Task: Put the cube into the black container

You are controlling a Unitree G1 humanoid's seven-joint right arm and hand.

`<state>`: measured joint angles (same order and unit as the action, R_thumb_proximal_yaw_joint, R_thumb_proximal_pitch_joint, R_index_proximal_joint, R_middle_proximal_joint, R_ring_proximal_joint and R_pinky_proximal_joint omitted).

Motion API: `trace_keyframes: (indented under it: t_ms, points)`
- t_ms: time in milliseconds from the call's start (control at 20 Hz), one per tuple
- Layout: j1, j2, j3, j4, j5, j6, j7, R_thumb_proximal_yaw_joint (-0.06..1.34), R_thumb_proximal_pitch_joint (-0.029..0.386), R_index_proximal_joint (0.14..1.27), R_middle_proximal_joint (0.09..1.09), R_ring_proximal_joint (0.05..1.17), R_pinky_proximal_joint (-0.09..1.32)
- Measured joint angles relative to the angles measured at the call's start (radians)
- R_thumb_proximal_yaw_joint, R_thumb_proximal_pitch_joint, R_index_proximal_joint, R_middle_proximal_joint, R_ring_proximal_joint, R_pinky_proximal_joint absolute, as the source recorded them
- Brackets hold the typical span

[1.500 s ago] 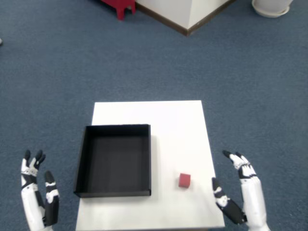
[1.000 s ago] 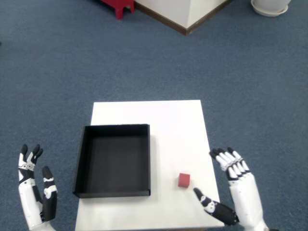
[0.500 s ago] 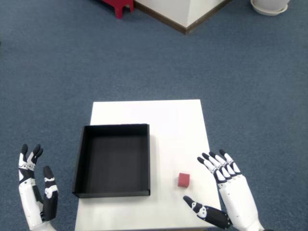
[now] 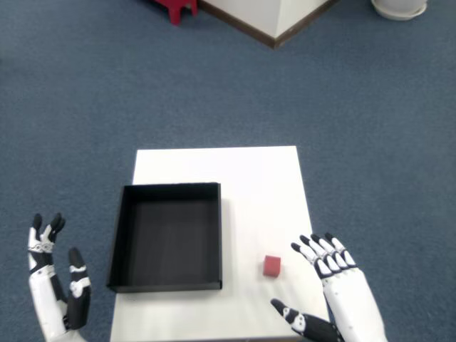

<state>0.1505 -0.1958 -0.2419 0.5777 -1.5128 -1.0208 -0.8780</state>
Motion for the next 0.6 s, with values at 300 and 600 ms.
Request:
trace_keyframes:
  t_ms: [300, 600]
  points:
    - [0.001, 0.013, -0.02, 0.005, 0.02, 0.049, 0.096, 0.41, -0.013, 0.29, 0.18, 0.2, -0.01]
    - [-0.01, 0.013, -0.022, 0.013, 0.033, 0.066, 0.12, 0.38, -0.014, 0.28, 0.17, 0.19, -0.01]
